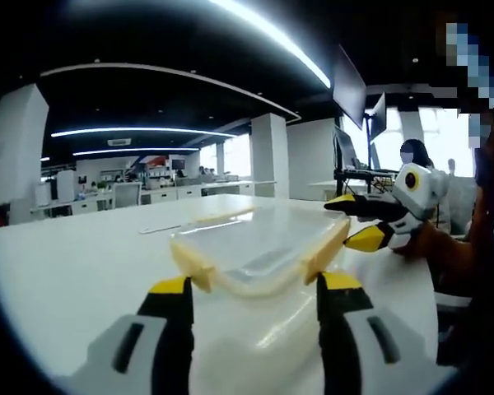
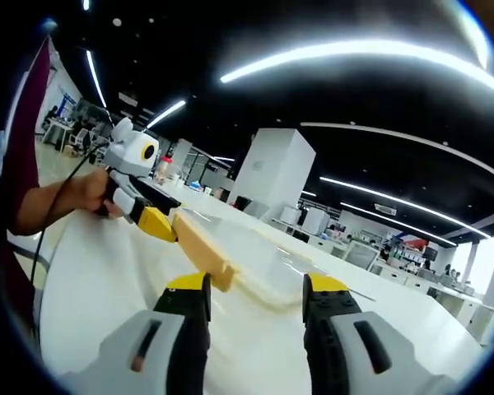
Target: Snap each plastic latch of the storage box into its locked position after aligning the lid with the box until every specified latch is closed and the lid sits flush.
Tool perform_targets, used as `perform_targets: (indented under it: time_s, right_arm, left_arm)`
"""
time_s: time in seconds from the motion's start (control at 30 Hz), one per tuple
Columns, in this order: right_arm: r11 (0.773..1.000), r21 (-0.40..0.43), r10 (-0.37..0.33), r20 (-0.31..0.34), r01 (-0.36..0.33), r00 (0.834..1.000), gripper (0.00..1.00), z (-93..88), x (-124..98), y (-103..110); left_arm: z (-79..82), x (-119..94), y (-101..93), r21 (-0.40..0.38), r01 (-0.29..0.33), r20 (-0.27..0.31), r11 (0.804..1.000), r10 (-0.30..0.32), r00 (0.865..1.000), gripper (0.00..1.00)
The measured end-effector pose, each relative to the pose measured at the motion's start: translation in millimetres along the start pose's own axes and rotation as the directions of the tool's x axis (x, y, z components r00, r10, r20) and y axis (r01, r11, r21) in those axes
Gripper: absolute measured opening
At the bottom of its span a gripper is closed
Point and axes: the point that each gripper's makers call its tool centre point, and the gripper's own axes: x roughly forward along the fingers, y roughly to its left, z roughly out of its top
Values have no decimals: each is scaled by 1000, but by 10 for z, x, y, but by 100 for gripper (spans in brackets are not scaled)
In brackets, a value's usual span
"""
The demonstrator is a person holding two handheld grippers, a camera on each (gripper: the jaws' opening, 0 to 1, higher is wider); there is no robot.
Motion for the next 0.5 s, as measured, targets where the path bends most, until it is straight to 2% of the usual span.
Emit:
perform_targets:
  time_s: [0.27,0.5]
  right_arm:
    - [1000,3,-2,-2,2,1000,43,-4,-3,-28]
    - [1000,5,-2,-2,2,1000,43,-5,-7,-28]
  left_arm:
    - [-26,-1,-1,-1,-6,-36,1000,6,999,60]
    - [-75,-8,10,61,-14,-74,998,18,997,59]
